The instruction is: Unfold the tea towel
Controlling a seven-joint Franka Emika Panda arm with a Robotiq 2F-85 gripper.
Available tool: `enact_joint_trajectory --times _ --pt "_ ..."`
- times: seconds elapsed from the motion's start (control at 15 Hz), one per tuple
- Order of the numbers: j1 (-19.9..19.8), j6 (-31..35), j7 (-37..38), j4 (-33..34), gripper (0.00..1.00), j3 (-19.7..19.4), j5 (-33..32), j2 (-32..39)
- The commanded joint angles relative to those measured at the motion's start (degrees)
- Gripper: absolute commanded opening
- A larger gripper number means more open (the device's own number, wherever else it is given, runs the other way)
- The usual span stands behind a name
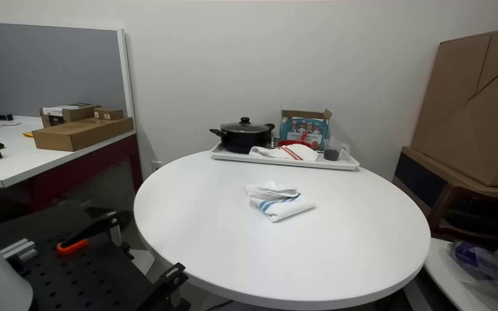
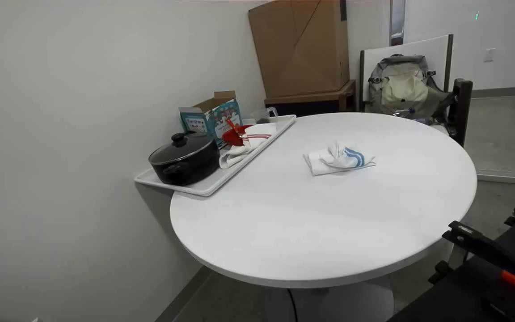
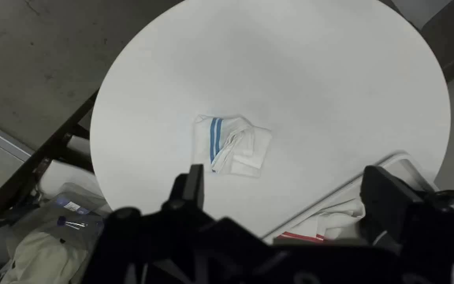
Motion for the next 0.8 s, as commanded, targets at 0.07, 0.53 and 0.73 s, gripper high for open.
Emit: enact_joint_trajectory --times 0.07,0.53,0.73 --pt "-0.4 1.0 -0.5 0.2 1.00 0.1 -0.6 1.3" --pt "-1.0 15.5 -4.3 -1.4 1.00 -1.0 -2.3 12.6" --pt "-2.4 23.0 -5.7 -1.4 1.00 -1.9 -5.0 20.1"
